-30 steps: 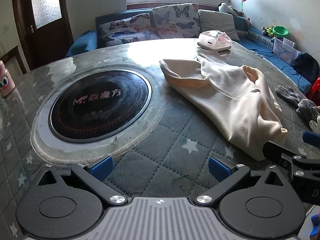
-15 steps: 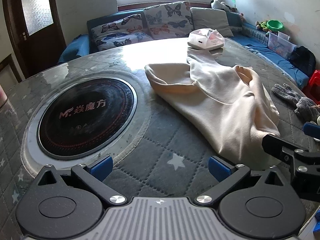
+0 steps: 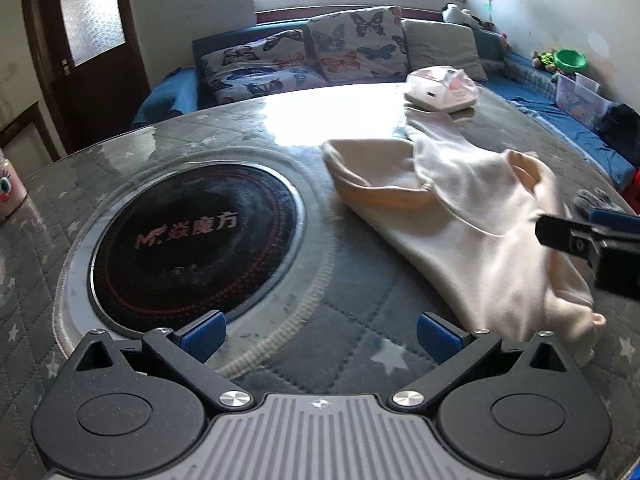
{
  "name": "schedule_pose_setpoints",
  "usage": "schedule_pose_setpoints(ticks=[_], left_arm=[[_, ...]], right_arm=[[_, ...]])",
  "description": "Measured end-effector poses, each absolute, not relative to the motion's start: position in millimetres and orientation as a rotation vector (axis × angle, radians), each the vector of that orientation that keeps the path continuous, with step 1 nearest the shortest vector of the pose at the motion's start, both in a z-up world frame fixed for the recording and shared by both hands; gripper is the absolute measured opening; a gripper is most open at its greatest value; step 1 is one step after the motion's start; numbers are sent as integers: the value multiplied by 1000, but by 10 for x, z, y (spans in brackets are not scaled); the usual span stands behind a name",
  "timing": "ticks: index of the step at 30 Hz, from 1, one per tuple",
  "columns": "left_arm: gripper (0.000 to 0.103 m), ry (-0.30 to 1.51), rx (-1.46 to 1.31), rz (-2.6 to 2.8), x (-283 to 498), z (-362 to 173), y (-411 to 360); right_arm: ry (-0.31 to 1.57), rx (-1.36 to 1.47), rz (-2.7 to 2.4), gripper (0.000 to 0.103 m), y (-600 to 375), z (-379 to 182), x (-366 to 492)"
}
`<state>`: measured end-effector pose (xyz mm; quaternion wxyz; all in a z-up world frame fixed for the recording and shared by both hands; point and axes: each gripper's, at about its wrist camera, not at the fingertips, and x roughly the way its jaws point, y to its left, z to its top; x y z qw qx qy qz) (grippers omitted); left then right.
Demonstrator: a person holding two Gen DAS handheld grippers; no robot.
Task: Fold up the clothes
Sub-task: 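Grasp the cream shirt with the right gripper and lift it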
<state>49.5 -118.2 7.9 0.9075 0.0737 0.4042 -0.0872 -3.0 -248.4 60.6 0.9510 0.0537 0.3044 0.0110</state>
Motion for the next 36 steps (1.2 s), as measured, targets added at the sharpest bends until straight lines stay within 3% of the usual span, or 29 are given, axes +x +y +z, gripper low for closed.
schedule_pose_setpoints(ticks=[10,12,14,17,19,34,36], left_arm=[[103,842,123,-125,568,62,-943],[103,843,117,-116,575,60,-898],[103,844,111,-106,582,59,-853],[103,843,94,-96,581,67,-777],[103,838,87,-93,572,85,-737],[103,702,64,-119,429,526,-447],[103,698,71,-137,421,532,-440]], right_arm=[[689,71,59,52,-2474,366,551],[702,74,68,41,-2463,333,583],[703,72,77,36,-2431,327,573],[693,69,90,15,-2372,348,523],[682,70,109,10,-2321,391,487],[635,-87,571,8,-1233,458,-225],[640,-114,625,16,-1095,427,-350]])
